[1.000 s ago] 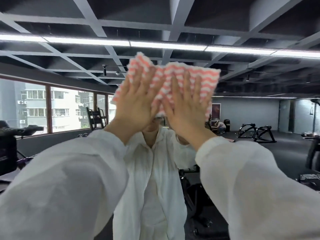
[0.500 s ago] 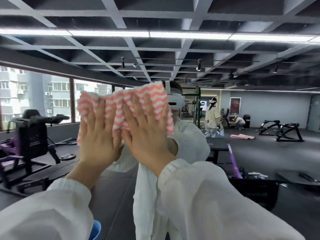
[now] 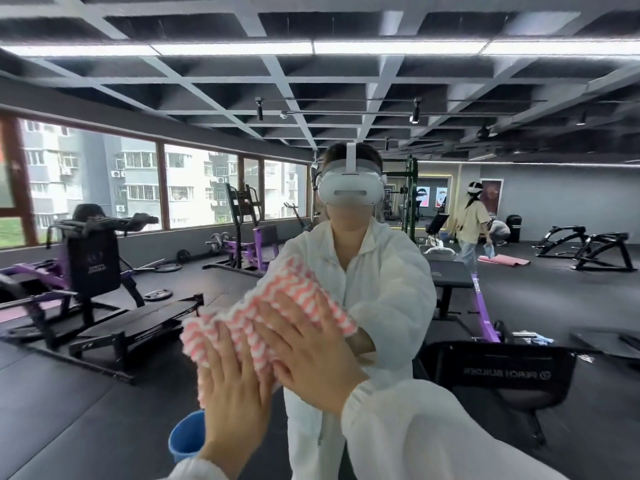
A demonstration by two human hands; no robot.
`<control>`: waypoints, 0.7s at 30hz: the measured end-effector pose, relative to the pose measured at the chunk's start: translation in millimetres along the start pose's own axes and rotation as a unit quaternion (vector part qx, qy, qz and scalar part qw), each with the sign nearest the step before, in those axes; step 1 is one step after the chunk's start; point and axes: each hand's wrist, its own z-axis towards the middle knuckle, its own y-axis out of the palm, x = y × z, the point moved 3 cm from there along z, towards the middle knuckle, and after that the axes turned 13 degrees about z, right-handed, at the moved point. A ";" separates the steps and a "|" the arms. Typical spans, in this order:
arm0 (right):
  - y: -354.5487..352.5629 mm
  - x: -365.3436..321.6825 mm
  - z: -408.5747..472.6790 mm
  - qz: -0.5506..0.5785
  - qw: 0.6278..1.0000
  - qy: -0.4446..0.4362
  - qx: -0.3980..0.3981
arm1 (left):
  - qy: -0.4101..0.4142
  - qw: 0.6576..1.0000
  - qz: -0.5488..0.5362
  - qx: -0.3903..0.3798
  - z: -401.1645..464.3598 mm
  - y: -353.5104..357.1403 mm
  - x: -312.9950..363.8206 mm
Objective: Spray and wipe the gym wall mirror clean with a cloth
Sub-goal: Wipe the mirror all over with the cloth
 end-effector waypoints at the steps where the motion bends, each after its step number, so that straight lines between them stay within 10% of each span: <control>1: 2.0 3.1 -9.5 -0.003 1.000 0.000 0.004 | 0.013 1.000 0.003 0.003 -4.4 -0.7 8.4; 13: -28.1 108.7 -82.4 -0.004 0.977 0.168 0.134 | 0.247 0.966 0.027 0.072 62.4 -32.9 117.6; 21: -71.2 115.9 24.4 0.055 0.952 0.239 0.184 | 0.182 0.971 0.061 0.140 155.7 -85.3 67.1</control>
